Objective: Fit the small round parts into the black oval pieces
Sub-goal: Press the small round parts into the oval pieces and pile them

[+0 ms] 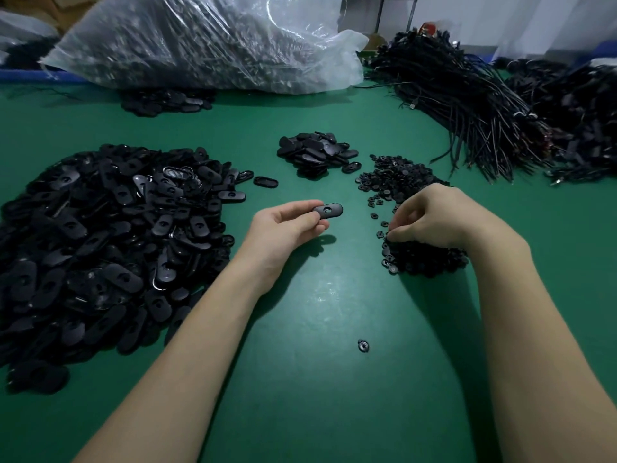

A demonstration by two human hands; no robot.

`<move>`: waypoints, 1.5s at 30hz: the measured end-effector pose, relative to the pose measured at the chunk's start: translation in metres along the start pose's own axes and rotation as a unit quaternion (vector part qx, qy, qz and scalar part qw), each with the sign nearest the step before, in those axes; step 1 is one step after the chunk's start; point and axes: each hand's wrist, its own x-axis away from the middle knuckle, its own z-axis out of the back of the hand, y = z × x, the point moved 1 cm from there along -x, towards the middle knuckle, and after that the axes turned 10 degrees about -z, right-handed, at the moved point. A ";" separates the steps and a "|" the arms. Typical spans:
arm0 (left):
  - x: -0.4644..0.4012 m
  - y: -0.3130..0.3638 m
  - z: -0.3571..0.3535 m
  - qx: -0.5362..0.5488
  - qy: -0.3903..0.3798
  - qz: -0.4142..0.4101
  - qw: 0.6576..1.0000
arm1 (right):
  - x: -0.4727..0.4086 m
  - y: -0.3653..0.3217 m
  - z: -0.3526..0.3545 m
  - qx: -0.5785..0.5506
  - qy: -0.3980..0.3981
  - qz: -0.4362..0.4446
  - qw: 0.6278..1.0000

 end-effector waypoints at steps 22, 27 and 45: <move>-0.001 -0.001 0.003 0.012 -0.014 0.002 1.000 | 0.000 -0.026 -0.014 -0.385 -0.111 0.003 0.916; -0.001 0.000 0.002 0.012 -0.012 0.001 1.000 | 0.002 -0.034 -0.019 -0.368 -0.105 0.019 0.924; 0.002 0.000 0.002 0.015 -0.023 -0.010 1.000 | 0.002 -0.053 -0.036 -0.330 -0.001 0.024 0.944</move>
